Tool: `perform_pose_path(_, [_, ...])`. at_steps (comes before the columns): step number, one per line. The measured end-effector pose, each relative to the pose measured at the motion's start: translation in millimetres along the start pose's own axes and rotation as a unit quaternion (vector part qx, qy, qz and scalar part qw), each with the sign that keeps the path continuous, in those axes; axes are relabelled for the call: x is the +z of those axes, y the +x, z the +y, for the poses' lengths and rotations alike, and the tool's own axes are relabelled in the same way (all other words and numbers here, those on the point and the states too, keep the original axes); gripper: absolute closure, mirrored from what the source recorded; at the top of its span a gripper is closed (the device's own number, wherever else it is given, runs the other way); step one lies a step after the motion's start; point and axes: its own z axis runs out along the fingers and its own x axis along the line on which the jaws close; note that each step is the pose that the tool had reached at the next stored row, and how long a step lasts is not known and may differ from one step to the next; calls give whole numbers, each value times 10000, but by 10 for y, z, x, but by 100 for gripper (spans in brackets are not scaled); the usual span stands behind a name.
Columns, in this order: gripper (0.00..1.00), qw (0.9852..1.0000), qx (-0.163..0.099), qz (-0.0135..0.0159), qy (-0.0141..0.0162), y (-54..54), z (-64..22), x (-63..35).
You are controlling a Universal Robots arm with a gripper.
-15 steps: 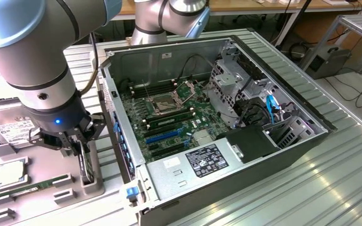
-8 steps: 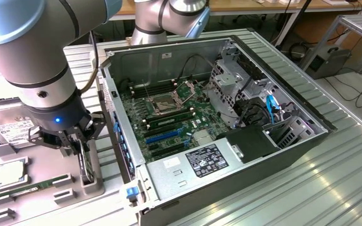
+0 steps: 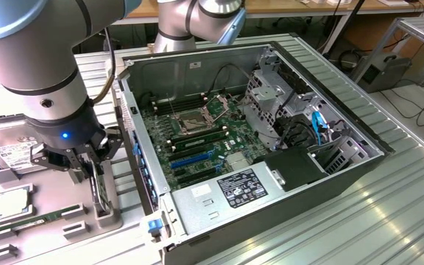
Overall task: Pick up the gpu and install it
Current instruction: 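Pick up the gpu and move the gpu toward the slot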
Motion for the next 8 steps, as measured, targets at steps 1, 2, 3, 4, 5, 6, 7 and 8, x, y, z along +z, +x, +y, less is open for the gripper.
perform_pose_path(1, [74, 10000, -1, 4, 0, -1, 0, -12])
perform_pose_path(2, [74, 10000, -1, 7, 0, -1, 0, -25])
perform_pose_path(3, [74, 10000, -2, 12, 0, -2, 0, -40])
perform_pose_path(4, [74, 10000, -2, 17, 0, -3, 1, -55])
perform_pose_path(5, [74, 10000, -3, 22, 0, -4, 1, -72])
perform_pose_path(6, [74, 10000, -4, 28, 0, -5, 1, -90])
perform_pose_path(7, [74, 10000, -5, 32, 1, -6, 1, -105])
perform_pose_path(8, [74, 10000, -5, 35, 0, -7, 1, -122])
